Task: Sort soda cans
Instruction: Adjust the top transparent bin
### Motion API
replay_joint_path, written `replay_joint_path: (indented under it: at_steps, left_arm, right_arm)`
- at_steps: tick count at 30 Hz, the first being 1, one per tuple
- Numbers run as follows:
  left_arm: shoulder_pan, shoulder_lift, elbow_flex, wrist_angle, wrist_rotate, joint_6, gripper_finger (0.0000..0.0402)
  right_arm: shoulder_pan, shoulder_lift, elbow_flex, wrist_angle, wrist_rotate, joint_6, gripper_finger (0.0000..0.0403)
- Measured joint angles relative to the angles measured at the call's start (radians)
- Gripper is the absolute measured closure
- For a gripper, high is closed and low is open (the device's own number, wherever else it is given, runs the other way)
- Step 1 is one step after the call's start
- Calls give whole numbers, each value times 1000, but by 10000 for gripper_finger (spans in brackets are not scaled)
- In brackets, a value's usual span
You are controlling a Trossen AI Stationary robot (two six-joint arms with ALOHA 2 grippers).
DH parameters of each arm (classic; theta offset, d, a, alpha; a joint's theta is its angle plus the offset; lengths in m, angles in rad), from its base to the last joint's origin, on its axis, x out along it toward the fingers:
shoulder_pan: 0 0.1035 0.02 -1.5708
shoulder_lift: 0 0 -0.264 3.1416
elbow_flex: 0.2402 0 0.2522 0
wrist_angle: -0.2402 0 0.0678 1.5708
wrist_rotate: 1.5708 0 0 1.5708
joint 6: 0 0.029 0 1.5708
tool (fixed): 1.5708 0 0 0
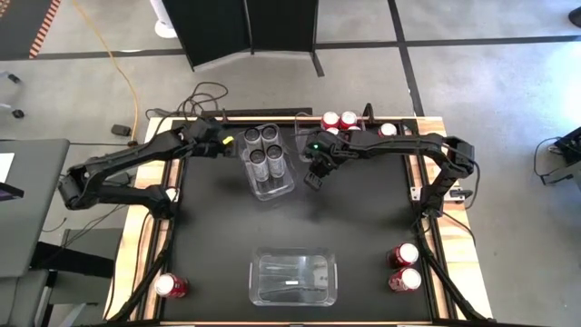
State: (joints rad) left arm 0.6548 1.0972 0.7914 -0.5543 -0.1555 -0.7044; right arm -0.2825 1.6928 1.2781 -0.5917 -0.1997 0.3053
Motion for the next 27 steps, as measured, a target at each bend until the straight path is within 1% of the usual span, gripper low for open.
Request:
replay_joint_path:
  at_steps: [3, 7, 9, 12, 14, 17, 22, 26, 27]
  left_arm:
    - [29, 4, 0, 24, 0, 4, 198]
    - [55, 38, 0, 73, 63, 33, 175]
    - [56, 69, 0, 121, 100, 67, 172]
    - [52, 115, -2, 169, 107, 57, 181]
    - [54, 133, -1, 178, 107, 45, 196]
    - [68, 150, -1, 176, 102, 37, 231]
    - [91, 148, -1, 184, 86, 46, 310]
    - [108, 148, -1, 228, 67, 100, 379]
    - [111, 148, -1, 236, 68, 106, 390]
  right_arm:
    - [-8, 0, 0, 1, -1, -15, 403]
    - [-14, 0, 0, 1, -2, -25, 403]
    - [-15, 0, 0, 2, -3, -26, 403]
    - [-16, 0, 0, -1, -3, -33, 403]
    - [-16, 0, 0, -6, -3, -33, 403]
    - [-11, 0, 0, -20, -3, -33, 403]
    - [-6, 0, 0, -36, -4, -37, 403]
    - [-10, 0, 0, -33, -4, -37, 403]
    - [-15, 0, 0, -34, -4, -41, 403]
